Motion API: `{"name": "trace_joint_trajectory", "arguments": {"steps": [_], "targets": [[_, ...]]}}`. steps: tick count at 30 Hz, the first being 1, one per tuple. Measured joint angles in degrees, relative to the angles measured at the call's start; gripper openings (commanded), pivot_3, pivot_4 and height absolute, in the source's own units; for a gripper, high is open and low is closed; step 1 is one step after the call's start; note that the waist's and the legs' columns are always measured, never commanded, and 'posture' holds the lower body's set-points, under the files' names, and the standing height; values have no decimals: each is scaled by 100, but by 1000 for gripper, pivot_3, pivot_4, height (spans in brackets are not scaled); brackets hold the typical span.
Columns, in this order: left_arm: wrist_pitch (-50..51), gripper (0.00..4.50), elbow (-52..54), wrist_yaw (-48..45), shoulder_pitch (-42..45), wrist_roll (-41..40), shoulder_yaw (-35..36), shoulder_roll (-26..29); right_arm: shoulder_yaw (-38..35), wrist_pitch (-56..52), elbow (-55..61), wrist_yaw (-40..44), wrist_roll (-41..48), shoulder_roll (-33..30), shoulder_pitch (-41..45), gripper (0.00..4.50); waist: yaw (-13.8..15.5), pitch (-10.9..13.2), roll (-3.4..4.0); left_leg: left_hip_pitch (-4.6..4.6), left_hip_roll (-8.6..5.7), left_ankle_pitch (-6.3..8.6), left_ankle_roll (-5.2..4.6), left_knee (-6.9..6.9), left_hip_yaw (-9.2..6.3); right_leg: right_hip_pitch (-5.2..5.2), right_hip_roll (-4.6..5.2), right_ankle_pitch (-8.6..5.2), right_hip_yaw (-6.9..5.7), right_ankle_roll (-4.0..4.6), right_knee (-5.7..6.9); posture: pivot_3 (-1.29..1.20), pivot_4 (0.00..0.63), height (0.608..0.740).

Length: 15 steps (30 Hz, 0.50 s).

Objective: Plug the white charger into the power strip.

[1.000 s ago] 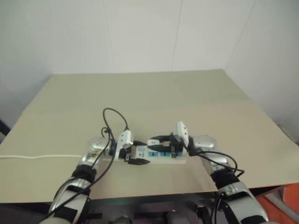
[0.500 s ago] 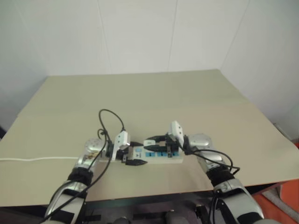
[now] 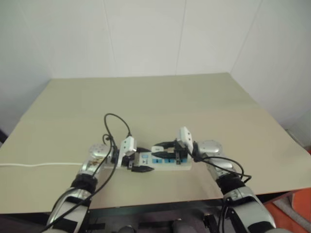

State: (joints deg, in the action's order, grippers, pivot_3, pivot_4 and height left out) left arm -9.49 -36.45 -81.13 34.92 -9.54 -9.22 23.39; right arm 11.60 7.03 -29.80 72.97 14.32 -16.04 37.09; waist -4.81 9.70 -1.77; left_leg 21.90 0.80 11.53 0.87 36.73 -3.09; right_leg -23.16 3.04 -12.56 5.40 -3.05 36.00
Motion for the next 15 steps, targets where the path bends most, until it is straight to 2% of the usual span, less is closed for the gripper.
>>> {"name": "trace_joint_trajectory", "arguments": {"steps": [13,15], "targets": [[0,3300,-22,-6,1,0,12,20,105,-9,-55,-68,-8,1,92,1188,-20,0,0,-7,1,0,0,0,1,1,-1,0,1,0,4,0,150,740],[0,3300,-22,-6,1,0,12,22,114,-50,-59,-65,-17,-3,108,1909,-22,0,0,-7,1,0,0,0,0,1,-1,0,1,0,4,0,150,740]]}}
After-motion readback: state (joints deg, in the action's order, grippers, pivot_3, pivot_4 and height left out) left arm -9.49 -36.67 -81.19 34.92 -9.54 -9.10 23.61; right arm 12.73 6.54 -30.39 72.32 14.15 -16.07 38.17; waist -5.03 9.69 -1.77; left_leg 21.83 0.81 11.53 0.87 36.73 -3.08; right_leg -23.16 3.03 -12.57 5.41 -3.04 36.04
